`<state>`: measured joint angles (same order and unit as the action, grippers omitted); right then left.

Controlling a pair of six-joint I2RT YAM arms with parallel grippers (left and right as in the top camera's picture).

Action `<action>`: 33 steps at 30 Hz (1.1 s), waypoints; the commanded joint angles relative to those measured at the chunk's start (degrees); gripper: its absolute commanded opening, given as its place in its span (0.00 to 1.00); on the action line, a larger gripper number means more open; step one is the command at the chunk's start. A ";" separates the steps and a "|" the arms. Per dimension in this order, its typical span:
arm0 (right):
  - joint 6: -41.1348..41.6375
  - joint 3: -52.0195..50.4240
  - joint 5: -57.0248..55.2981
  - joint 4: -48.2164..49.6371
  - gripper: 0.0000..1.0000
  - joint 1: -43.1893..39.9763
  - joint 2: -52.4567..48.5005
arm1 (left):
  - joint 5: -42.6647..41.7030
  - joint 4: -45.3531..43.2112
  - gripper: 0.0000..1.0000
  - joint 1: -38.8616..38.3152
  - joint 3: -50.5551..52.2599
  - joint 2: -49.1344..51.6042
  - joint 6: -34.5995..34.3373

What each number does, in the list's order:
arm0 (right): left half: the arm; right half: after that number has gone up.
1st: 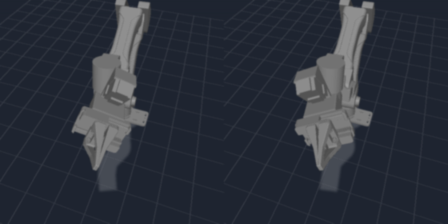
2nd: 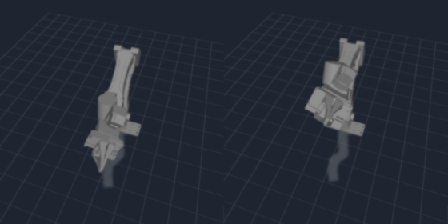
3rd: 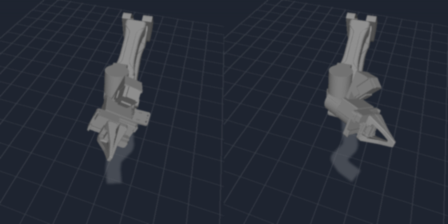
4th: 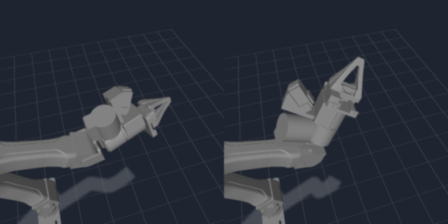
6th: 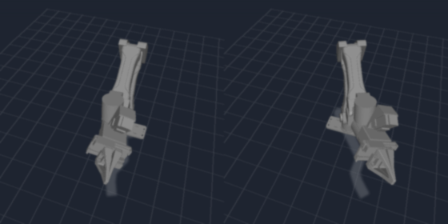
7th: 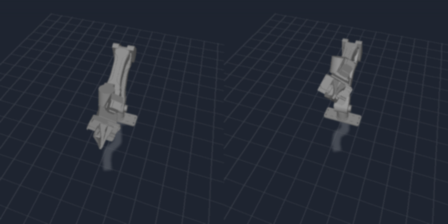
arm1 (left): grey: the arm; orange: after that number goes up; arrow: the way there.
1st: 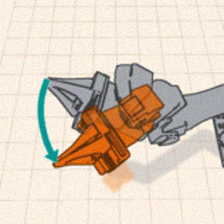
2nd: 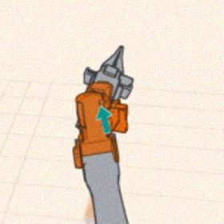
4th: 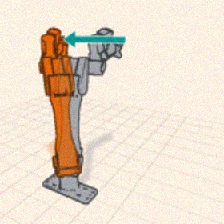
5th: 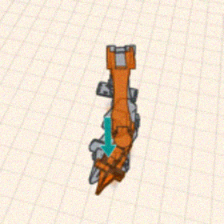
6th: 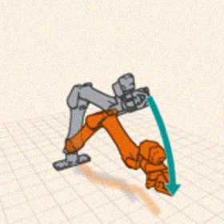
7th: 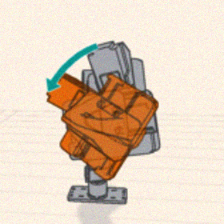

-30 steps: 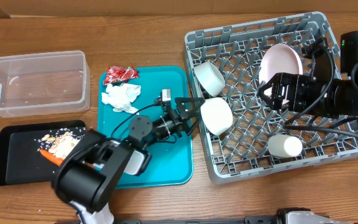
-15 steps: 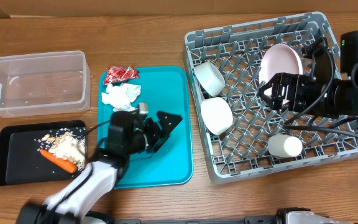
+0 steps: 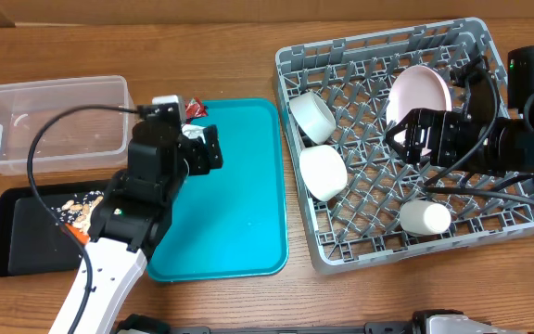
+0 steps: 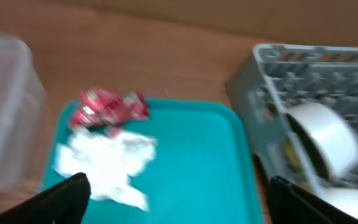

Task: Sort waste into correct bins and load items into the dishwasher rack
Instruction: 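Reach the left gripper to the teal tray and grasp the white napkin, then carry the napkin left and drop it into the clear plastic bin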

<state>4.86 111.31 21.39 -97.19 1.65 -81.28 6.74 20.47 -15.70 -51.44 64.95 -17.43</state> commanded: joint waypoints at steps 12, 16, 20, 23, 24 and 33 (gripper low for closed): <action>-0.13 0.26 -0.39 0.15 1.00 0.26 0.48 | 10.36 -6.75 1.00 4.22 -0.48 28.63 9.22; -0.13 0.24 -0.37 0.15 1.00 0.26 0.48 | 10.03 -7.15 0.79 4.22 -0.48 33.22 8.15; -0.13 0.24 -0.37 0.15 1.00 0.26 0.48 | 8.04 -6.80 0.38 4.22 -0.83 33.05 8.17; -0.13 0.24 -0.39 0.15 1.00 0.26 0.48 | 2.75 -3.02 0.04 4.22 -3.21 30.45 8.17; -0.13 0.24 -0.39 0.15 1.00 0.26 0.48 | -0.72 1.09 0.04 4.22 -5.73 27.85 7.96; -0.13 0.24 -0.37 0.15 1.00 0.26 0.48 | 7.45 10.19 0.04 6.54 -13.64 15.34 8.00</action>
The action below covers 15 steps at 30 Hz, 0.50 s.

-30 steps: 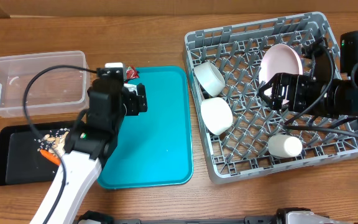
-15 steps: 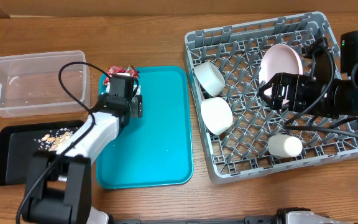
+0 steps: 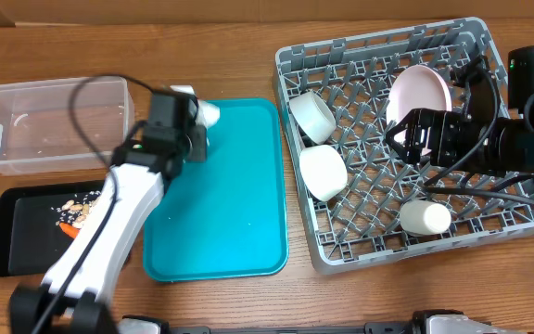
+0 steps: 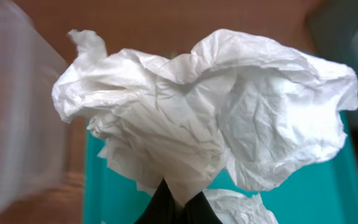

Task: Sort waste into correct bins and load items into the dishwasher rack
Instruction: 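Carry the napkin left and drop it into the clear plastic bin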

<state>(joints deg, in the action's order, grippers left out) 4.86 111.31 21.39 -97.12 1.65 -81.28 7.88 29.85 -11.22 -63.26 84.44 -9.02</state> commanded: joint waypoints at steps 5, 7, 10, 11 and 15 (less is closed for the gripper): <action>-0.13 0.24 -0.37 0.09 1.00 0.26 0.48 | 11.58 -1.09 0.04 10.58 -1.77 -3.30 -0.17; -0.11 0.24 -0.37 0.09 1.00 0.26 0.48 | 9.99 -2.95 0.04 14.97 -1.77 -1.14 -0.20; -0.11 0.24 -0.37 0.09 1.00 0.26 0.48 | 2.56 -6.86 0.12 20.04 -1.79 2.80 0.98; -0.11 0.24 -0.37 0.09 1.00 0.26 0.48 | 0.09 -7.45 0.34 20.81 -1.84 3.54 1.79; -0.11 0.24 -0.37 0.09 1.00 0.26 0.48 | -9.01 -7.50 0.62 20.59 -3.56 3.72 3.48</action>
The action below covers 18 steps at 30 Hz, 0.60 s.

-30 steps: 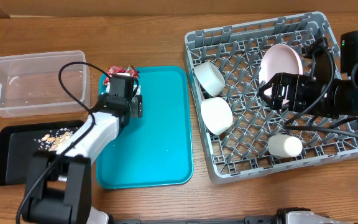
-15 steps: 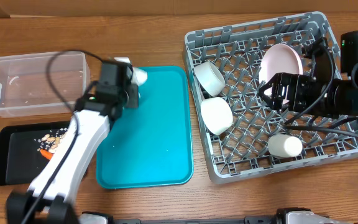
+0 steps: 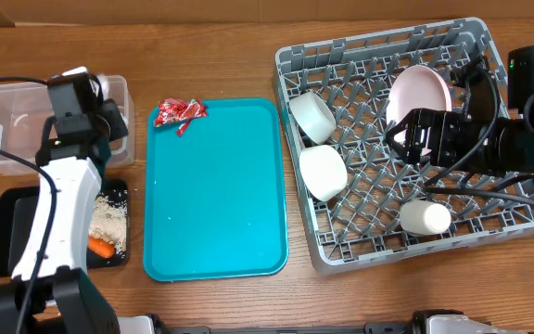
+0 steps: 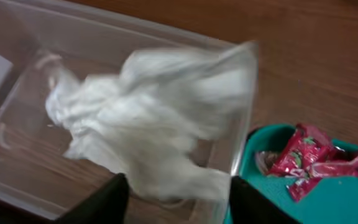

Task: Sort waste into correct bins and load items into the dishwasher rack
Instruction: 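Carry the napkin left and drop it into the clear plastic bin, then grasp the red wrapper on the teal tray with the left gripper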

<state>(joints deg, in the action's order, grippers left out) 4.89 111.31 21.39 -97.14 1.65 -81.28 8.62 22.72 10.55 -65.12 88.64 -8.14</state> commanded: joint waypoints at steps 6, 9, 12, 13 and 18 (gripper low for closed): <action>-0.13 0.24 -0.37 0.11 1.00 0.26 0.48 | -11.45 -2.56 0.68 -8.24 -5.27 -0.33 12.55; -0.13 0.24 -0.37 0.11 1.00 0.26 0.48 | -11.15 -6.71 0.73 -13.68 -5.27 2.84 24.81; -0.13 0.24 -0.37 0.11 1.00 0.26 0.48 | -11.17 -10.08 0.74 -15.91 -5.27 7.41 29.33; -0.13 0.24 -0.35 0.11 1.00 0.26 0.48 | -11.21 -11.28 0.74 -16.24 -5.27 9.33 29.57; -0.13 0.24 -0.35 0.11 1.00 0.26 0.48 | -13.27 -16.33 0.73 -16.31 -5.27 17.18 29.55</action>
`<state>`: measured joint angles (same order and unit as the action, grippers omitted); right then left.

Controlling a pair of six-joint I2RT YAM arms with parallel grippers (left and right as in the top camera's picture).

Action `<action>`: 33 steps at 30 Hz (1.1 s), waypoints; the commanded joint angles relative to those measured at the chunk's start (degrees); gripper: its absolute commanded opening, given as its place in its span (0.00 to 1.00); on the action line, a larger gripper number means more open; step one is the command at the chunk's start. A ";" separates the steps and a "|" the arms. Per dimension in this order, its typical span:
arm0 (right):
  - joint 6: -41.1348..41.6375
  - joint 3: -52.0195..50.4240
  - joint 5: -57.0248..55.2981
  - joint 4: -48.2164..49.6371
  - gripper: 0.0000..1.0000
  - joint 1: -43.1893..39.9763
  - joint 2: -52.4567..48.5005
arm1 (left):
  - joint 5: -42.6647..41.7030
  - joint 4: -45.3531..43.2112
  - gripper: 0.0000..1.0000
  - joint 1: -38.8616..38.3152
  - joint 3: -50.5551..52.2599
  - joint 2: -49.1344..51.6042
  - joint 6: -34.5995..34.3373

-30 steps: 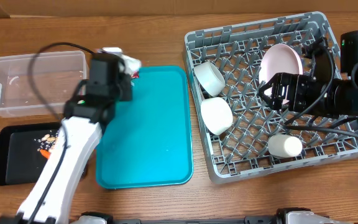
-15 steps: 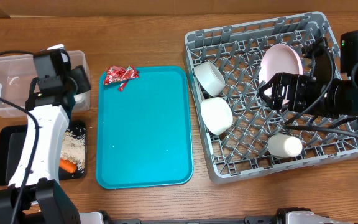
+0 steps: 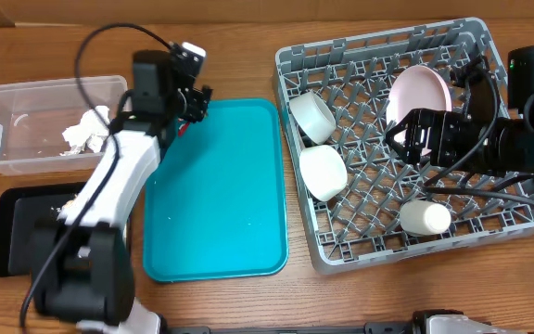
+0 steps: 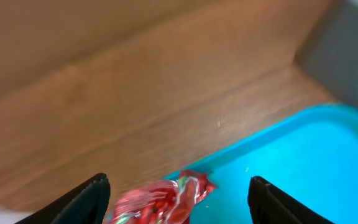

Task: Sort waste into correct bins and load items into the dishwasher rack
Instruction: 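Grasp the red wrapper on the teal tray with the left gripper, then carry the red wrapper left and drop it into the clear bin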

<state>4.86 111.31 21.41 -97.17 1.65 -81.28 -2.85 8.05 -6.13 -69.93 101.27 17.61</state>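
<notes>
My left gripper [image 3: 189,102] is open and hangs over the far left corner of the teal tray [image 3: 221,204]. In the left wrist view a crumpled red wrapper [image 4: 160,200] lies on that corner between the spread fingers of my left gripper [image 4: 178,190], which are not touching it. A white tissue [image 3: 86,130] lies in the clear bin [image 3: 7,121]. My right gripper [image 3: 413,137] rests over the grey dishwasher rack [image 3: 489,223]; its jaws are not readable from above.
The rack holds three white cups [image 3: 313,113], [image 3: 323,172], [image 3: 425,216] and a pink bowl [image 3: 420,93]. A black tray [image 3: 26,232] with food scraps sits at the front left, partly under my left arm. Bare wooden table lies beyond the teal tray.
The tissue now lies in the clear bin. My left gripper has moved right from the bin to the tray's far left corner and stands open over the red wrapper. The right arm has not moved.
My left gripper was open above the tissue and red wrapper on the teal tray. Then it was shut on the tissue, held up off the tray. Then it was over the clear bin with the tissue. Now the tissue is in the bin and the gripper is over the wrapper.
</notes>
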 commanded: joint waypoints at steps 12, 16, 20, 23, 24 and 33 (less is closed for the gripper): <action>-0.11 0.24 -0.39 0.13 1.00 0.26 0.48 | -1.77 -3.67 0.47 0.39 -0.46 13.79 3.17; -0.13 0.24 -0.42 0.13 1.00 0.26 0.48 | -2.21 -2.03 0.35 0.39 -0.46 13.66 1.14; -0.13 0.24 -0.42 0.13 1.00 0.26 0.48 | -2.27 -0.55 0.10 0.42 -0.46 13.40 -0.07; -0.13 0.24 -0.39 0.13 1.00 0.26 0.48 | -2.75 0.33 0.04 0.42 -0.48 12.17 -3.10; -0.13 0.24 -0.42 0.13 1.00 0.26 0.48 | -3.02 0.74 0.04 0.42 -0.50 11.41 -4.04; -0.11 0.24 -0.39 0.13 1.00 0.26 0.48 | 1.60 13.09 0.04 1.38 -1.64 -4.79 -10.69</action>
<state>4.86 111.31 21.37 -97.14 1.65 -81.28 -4.43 18.63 -5.89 -69.91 105.43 10.66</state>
